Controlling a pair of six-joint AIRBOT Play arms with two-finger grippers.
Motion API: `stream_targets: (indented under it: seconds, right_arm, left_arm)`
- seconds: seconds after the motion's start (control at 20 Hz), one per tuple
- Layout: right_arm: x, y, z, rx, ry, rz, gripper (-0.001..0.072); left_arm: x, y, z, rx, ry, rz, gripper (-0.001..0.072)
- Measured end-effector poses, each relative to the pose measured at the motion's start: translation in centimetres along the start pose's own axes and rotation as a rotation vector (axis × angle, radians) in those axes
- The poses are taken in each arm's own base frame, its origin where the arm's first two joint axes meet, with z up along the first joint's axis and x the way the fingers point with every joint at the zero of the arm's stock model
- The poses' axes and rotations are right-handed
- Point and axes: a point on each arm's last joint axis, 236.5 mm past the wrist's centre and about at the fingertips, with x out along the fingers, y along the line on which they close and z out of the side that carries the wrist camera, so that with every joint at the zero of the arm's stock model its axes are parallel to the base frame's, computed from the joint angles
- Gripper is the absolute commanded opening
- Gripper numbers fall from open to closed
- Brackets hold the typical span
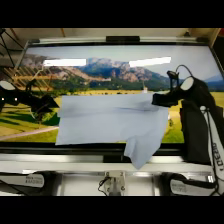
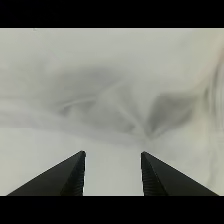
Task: Fold the shirts.
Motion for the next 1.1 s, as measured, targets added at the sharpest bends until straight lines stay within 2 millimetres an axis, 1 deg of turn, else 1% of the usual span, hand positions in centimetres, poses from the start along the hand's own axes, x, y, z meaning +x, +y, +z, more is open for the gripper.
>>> stream_targets:
  seconds: [0.05, 0.1, 0.15, 0.2, 0.25, 0.3, 0.4, 0.45, 0.5, 0.6, 0.7, 0.75, 0.8, 0.85, 0.9, 0.95, 1.1]
  right_arm:
    - [-1.5, 0.1, -0.5, -0.002, 0.001, 0.002, 0.0472]
    - [-3.2, 0.1, -1.0, -0.004, -0.001, 0.000, 0.0472]
    - [-4.6, 0.1, -1.6, -0.006, 0.000, -0.005, 0.0472]
    - [-6.2, -0.1, -2.3, -0.011, 0.001, -0.014, 0.0472]
    - [-7.6, -0.2, -2.9, -0.014, -0.005, -0.022, 0.0472]
    - [-8.9, -0.4, -3.4, -0.018, -0.012, -0.035, 0.0472]
    - [-10.9, -0.6, -4.1, -0.021, -0.035, -0.054, 0.0472]
    - [-11.7, -0.6, -4.3, -0.024, -0.045, -0.061, 0.0471]
    - [-12.2, -0.5, -4.5, -0.026, -0.052, -0.065, 0.0471]
    - [-12.8, -0.6, -4.8, -0.027, -0.058, -0.070, 0.0471]
    - [-13.1, -0.6, -5.1, -0.027, -0.059, -0.076, 0.0471]
    - [-13.2, -0.6, -5.1, -0.028, -0.060, -0.077, 0.0471]
    - [-13.2, -0.6, -5.1, -0.028, -0.059, -0.077, 0.0471]
    - [-13.3, -0.6, -5.3, -0.027, -0.056, -0.078, 0.0471]
    - [-13.3, -0.7, -5.3, -0.026, -0.056, -0.079, 0.0471]
    - [-13.4, -0.7, -5.4, -0.025, -0.051, -0.079, 0.0471]
    - [-13.3, -0.6, -6.4, -0.012, -0.014, -0.075, 0.0470]
  left_arm:
    - [-1.2, -0.2, -0.6, 0.006, 0.005, 0.004, 0.0598]
    - [-2.1, 0.1, -1.6, 0.008, 0.019, 0.024, 0.0598]
    - [-2.7, 0.7, -3.1, 0.008, 0.041, 0.049, 0.0599]
    - [-2.9, 1.4, -4.7, 0.001, 0.058, 0.067, 0.0601]
    - [-2.6, 2.1, -6.5, -0.017, 0.085, 0.078, 0.0602]
    - [-1.9, 2.8, -8.5, -0.040, 0.114, 0.082, 0.0603]
    - [0.3, 4.1, -12.4, -0.088, 0.161, 0.085, 0.0602]
    - [1.5, 4.6, -14.0, -0.103, 0.179, 0.081, 0.0601]
    - [2.6, 5.0, -15.2, -0.114, 0.185, 0.079, 0.0601]
    - [4.3, 5.4, -16.4, -0.127, 0.170, 0.067, 0.0601]
    - [5.3, 4.7, -17.0, -0.139, 0.160, 0.029, 0.0598]
    - [5.7, 4.4, -16.8, -0.140, 0.142, 0.016, 0.0515]
    - [6.1, 4.1, -16.5, -0.141, 0.120, 0.008, 0.0358]
    - [6.5, 4.2, -15.8, -0.135, 0.088, 0.013, 0.0298]
    - [6.8, 4.1, -15.3, -0.136, 0.061, 0.011, 0.0175]
    - [7.1, 4.1, -14.9, -0.134, 0.043, 0.014, 0.0036]
    - [7.7, 3.5, -14.8, -0.133, 0.035, 0.002, 0.0038]
